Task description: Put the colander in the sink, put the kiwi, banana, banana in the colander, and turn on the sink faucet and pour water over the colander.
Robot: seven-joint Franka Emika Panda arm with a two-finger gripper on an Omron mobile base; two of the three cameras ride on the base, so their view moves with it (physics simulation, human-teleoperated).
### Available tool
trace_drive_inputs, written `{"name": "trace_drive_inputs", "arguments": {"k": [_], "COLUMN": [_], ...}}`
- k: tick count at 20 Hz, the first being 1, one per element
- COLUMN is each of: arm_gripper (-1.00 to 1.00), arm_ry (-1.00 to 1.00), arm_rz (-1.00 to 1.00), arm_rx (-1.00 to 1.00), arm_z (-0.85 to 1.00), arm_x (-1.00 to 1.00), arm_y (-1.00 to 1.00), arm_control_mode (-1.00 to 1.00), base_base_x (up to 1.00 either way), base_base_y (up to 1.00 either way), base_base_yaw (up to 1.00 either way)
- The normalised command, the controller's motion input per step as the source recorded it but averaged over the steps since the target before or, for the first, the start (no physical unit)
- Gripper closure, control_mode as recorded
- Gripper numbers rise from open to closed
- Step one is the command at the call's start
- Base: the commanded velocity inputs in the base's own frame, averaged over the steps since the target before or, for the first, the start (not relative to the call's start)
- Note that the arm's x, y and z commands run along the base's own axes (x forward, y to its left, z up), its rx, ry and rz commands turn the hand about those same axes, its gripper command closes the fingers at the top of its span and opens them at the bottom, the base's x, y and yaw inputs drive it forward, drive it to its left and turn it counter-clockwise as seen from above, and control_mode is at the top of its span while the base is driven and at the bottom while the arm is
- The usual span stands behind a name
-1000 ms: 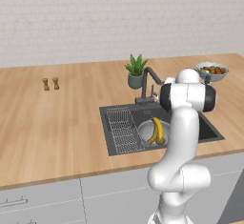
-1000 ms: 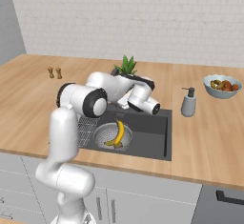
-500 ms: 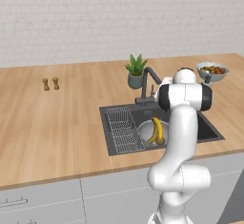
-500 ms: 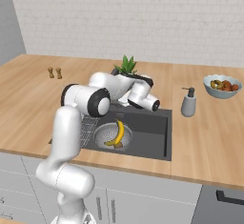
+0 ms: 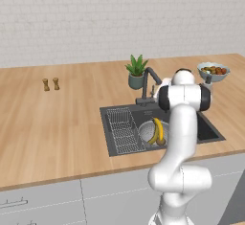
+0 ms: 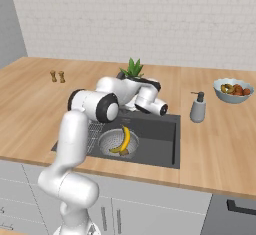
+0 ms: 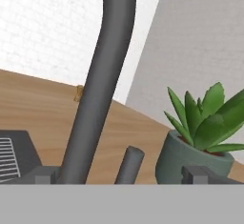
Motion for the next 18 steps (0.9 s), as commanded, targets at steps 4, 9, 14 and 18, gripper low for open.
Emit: {"name": "trace_drive_inputs", "arguments": {"k": [4,9,14,18], "arm_gripper": [-1.00,-1.00,-1.00,-1.00], "arm_ry": [0.13,0.13,0.05,0.00], "arm_rz": [0.00,0.00,0.00,0.00], "arm_rx": [0.02,0.04,0.06,0.05], "arm_z": [-0.17,-0.14,-0.05,-0.05], "arm_x": [0.28,0.32,0.24,0.03], "arm_y": [-0.01,-0.02,-0.04,0.03], "arm_control_mode": [-1.00,-1.00,-1.00,-1.00], "base_base_x": [0.00,0.00,0.00,0.00], "base_base_y": [0.00,0.00,0.00,0.00], "base_base_yaw": [0.00,0.00,0.00,0.00]}}
